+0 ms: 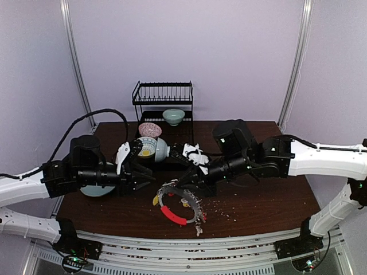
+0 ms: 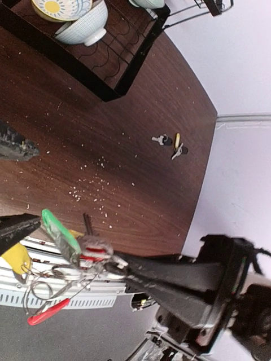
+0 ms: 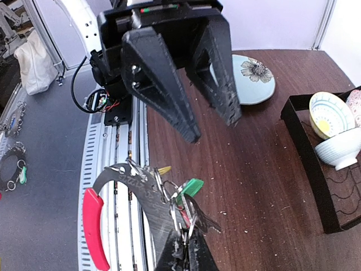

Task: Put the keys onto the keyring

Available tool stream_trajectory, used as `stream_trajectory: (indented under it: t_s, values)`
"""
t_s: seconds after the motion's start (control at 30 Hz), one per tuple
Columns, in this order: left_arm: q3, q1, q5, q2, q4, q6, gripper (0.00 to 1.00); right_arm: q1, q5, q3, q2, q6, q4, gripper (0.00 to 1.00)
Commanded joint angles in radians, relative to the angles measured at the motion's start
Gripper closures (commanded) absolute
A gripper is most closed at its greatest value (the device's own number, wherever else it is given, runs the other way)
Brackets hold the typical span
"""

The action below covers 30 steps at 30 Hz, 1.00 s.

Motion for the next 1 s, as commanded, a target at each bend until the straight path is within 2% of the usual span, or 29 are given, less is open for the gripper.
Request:
stream_trajectory:
  t_s: [0.0, 0.13, 0.23, 0.3, 0.47, 0.73, 0.9, 0.97]
  values:
    - [0.030, -0.072, 0.057, 0.013, 0.022, 0.100, 0.66, -0.003, 0.086, -0.018, -0.068, -0.071, 0.031, 1.00]
    - [0.027, -0.080, 0.067, -0.020, 0.035, 0.121, 0.67, -0.004, 0.137, -0.035, -0.066, -0.071, 0.064, 1.00]
    - [-0.002, -0.084, -0.004, -0.030, 0.039, 0.155, 0.70, -0.004, 0.053, -0.039, -0.062, -0.086, 0.067, 1.00]
    - [-0.005, -0.098, -0.049, -0.010, 0.053, 0.177, 0.73, -0.003, -0.003, -0.038, -0.057, -0.104, 0.058, 1.00]
    - [0.041, -0.177, -0.091, 0.074, 0.051, 0.270, 0.76, -0.003, 0.015, -0.026, -0.036, -0.092, 0.053, 1.00]
    - [0.020, -0.189, -0.056, 0.067, 0.104, 0.287, 0.71, -0.003, 0.017, -0.024, -0.023, -0.092, 0.065, 1.00]
    - [0.014, -0.188, -0.072, 0.034, 0.130, 0.295, 0.77, -0.004, 0.058, -0.023, -0.025, -0.081, 0.089, 1.00]
    - [0.020, -0.189, -0.125, 0.016, 0.074, 0.312, 0.81, -0.003, 0.158, -0.024, -0.031, -0.048, 0.111, 1.00]
